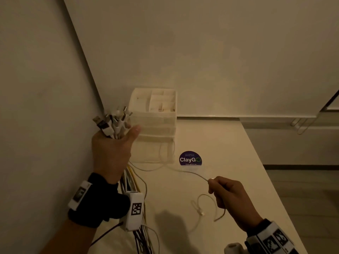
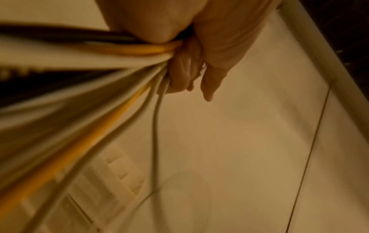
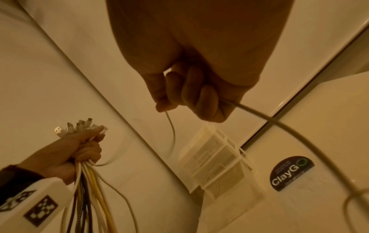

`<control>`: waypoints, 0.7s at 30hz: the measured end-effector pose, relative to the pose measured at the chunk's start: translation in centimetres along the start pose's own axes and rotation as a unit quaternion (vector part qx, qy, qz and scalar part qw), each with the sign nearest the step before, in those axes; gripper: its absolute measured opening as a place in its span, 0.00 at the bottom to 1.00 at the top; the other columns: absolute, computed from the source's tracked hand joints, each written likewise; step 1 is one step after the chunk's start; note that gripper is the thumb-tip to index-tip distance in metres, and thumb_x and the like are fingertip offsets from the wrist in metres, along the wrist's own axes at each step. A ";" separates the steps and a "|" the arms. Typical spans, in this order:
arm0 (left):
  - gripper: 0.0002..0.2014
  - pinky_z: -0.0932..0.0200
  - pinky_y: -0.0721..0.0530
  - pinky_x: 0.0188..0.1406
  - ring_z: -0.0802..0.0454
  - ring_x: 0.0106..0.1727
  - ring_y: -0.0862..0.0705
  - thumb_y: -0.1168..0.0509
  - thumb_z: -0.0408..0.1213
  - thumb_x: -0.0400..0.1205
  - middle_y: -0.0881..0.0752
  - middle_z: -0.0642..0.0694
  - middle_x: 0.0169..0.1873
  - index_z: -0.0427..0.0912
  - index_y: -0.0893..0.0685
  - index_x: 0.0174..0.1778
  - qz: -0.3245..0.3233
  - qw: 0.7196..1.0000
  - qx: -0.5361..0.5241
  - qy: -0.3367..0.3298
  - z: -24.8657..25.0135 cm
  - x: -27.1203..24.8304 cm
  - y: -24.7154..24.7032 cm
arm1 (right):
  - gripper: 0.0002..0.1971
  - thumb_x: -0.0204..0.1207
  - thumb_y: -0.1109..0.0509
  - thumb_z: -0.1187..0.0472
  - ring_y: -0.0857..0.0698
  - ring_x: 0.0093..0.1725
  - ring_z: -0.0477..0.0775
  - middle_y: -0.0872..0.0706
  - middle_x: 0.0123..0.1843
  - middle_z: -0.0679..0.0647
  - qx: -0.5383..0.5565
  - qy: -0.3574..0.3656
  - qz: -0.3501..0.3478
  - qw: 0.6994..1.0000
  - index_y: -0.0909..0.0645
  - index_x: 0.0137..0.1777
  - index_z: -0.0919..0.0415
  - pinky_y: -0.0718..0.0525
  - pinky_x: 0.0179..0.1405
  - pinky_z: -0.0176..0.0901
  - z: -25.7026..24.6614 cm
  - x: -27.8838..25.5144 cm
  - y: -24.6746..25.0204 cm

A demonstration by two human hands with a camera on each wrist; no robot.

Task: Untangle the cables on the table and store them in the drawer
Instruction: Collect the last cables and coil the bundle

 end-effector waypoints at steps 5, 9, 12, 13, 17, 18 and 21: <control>0.17 0.60 0.12 0.47 0.61 0.42 0.10 0.16 0.48 0.58 0.09 0.52 0.37 0.45 0.09 0.38 -0.201 0.966 -0.154 0.043 2.0 -4.6 -5.2 | 0.18 0.81 0.34 0.60 0.39 0.22 0.51 0.36 0.21 0.53 0.052 0.000 -0.030 0.998 0.22 0.28 0.63 0.37 0.23 0.40 -2.3 0.3 -1.3; 0.08 0.68 0.19 0.41 0.64 0.39 0.12 0.22 0.37 0.71 0.09 0.60 0.36 0.52 0.10 0.42 -0.373 0.927 0.007 -0.017 1.4 -8.8 -9.3 | 0.14 0.78 0.32 0.62 0.46 0.25 0.52 0.43 0.26 0.58 0.185 0.018 -0.105 0.977 0.22 0.33 0.69 0.47 0.26 0.46 -5.5 0.7 -3.0; 0.06 0.65 0.18 0.40 0.61 0.38 0.11 0.24 0.37 0.75 0.09 0.56 0.36 0.52 0.10 0.44 -0.341 0.940 0.020 -0.018 0.7 -8.7 -9.4 | 0.15 0.75 0.35 0.58 0.47 0.25 0.51 0.43 0.25 0.56 0.208 0.019 -0.136 0.968 0.21 0.37 0.72 0.48 0.27 0.48 -6.6 0.8 -3.5; 0.06 0.61 0.16 0.43 0.58 0.42 0.10 0.25 0.38 0.76 0.08 0.55 0.38 0.53 0.10 0.45 -0.334 0.942 0.026 -0.025 0.6 -8.6 -9.2 | 0.16 0.76 0.35 0.57 0.46 0.24 0.50 0.42 0.24 0.54 0.213 0.018 -0.144 0.966 0.21 0.37 0.72 0.48 0.27 0.47 -6.7 0.6 -3.6; 0.08 0.65 0.17 0.43 0.62 0.41 0.12 0.25 0.39 0.76 0.10 0.62 0.36 0.61 0.12 0.42 -0.368 0.927 0.060 -0.034 0.3 -8.7 -9.0 | 0.16 0.77 0.36 0.56 0.46 0.23 0.49 0.42 0.23 0.53 0.239 0.018 -0.168 0.956 0.21 0.36 0.70 0.48 0.27 0.45 -6.6 -0.1 -4.1; 0.09 0.68 0.18 0.43 0.63 0.41 0.12 0.25 0.40 0.75 0.10 0.64 0.36 0.63 0.12 0.39 -0.352 0.934 0.056 -0.038 0.7 -8.7 -8.7 | 0.16 0.77 0.37 0.56 0.45 0.23 0.49 0.42 0.23 0.52 0.234 0.025 -0.165 0.958 0.21 0.37 0.70 0.47 0.26 0.45 -6.5 -0.2 -4.1; 0.04 0.73 0.17 0.40 0.56 0.40 0.12 0.26 0.36 0.75 0.09 0.48 0.41 0.51 0.12 0.39 -0.227 0.974 0.010 0.018 1.2 -6.8 -6.5 | 0.17 0.78 0.37 0.55 0.43 0.23 0.49 0.39 0.23 0.52 0.213 0.036 -0.139 0.966 0.19 0.37 0.69 0.43 0.24 0.40 -5.3 -0.6 -3.7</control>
Point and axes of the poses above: each hand's wrist, its own x-axis towards the middle knuckle, its own y-axis out of the back of the hand, z = x × y, the point moved 7 cm from there along x, towards the middle knuckle
